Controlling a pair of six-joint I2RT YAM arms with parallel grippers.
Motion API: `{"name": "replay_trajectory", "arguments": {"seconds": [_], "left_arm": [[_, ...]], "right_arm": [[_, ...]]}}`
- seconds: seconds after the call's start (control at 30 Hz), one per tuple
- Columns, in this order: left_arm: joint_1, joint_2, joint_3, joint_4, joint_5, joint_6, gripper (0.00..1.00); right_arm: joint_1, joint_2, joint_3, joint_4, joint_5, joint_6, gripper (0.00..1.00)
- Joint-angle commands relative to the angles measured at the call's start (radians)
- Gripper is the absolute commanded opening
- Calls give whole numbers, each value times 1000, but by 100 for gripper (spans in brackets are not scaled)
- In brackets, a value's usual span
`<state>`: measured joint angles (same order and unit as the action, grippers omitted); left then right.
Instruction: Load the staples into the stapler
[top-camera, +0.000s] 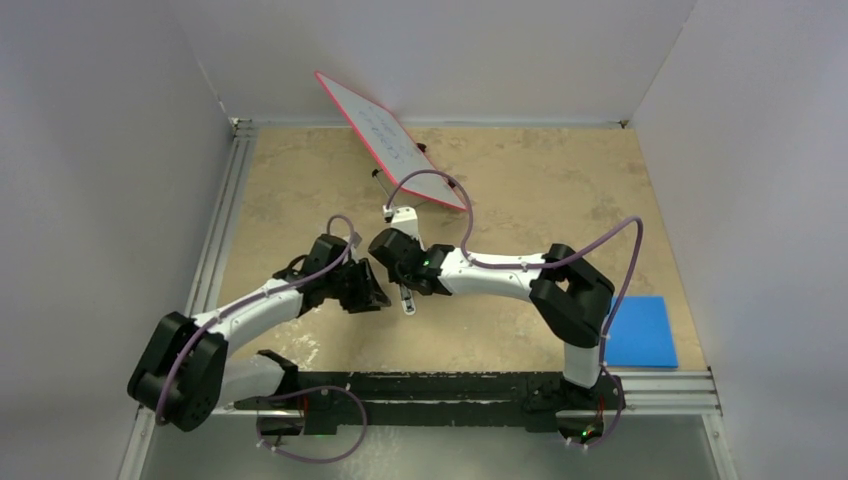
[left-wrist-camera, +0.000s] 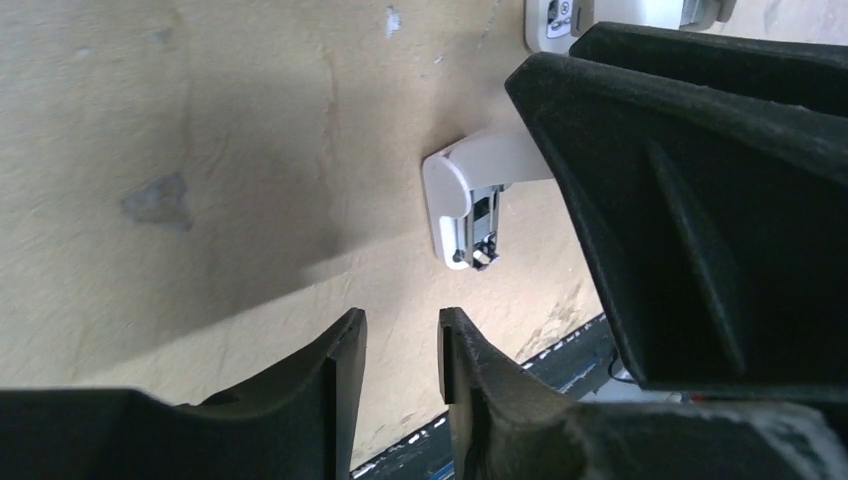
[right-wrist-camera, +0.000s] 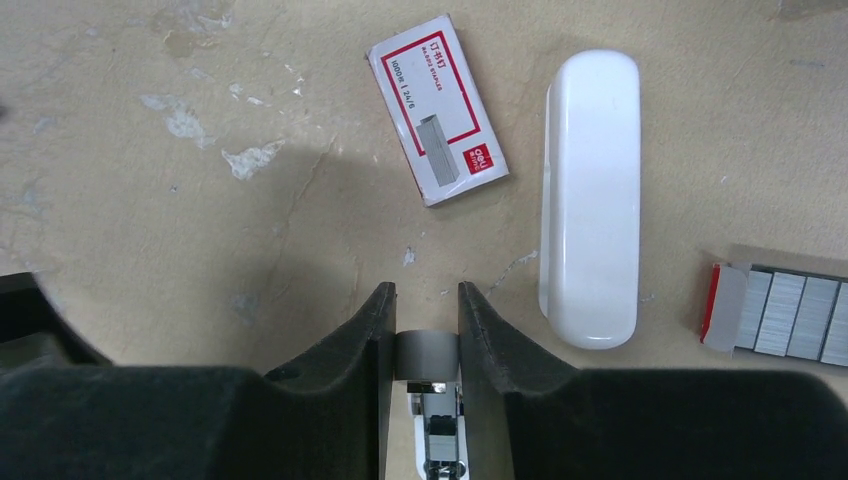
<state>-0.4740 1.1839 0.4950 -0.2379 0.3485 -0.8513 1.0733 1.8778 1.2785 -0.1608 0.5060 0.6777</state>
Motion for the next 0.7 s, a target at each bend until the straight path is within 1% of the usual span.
{"name": "replay_trajectory", "arguments": {"seconds": [0.0,0.07,0.2,0.27,0.33,0.47,0.6,0.67], "left_arm": [[-2,78,-3,168,132,22,30],[-1,120,0,204,156,19,27],[0,187,13,223,163,1,21],[-3,214,13,270,173,-3,20],[-3,241,14,288,177,-6,18],[-5,277,6,335,207,-13,17],[-5,301,7,328,188,-23,14],[-5,318,15,323,186,-32,10]], "right_arm": [[0,-65,-21,20,31,34,27],[-2,-69,-24,18,35,46,27],[-3,-72,-32,12,39,70,27],[-5,-73,-33,6,40,81,27],[-4,-75,-35,4,41,91,27],[-4,-75,-36,6,31,101,27],[-4,-81,-40,4,26,112,27],[-5,-87,-44,3,18,115,27]]}}
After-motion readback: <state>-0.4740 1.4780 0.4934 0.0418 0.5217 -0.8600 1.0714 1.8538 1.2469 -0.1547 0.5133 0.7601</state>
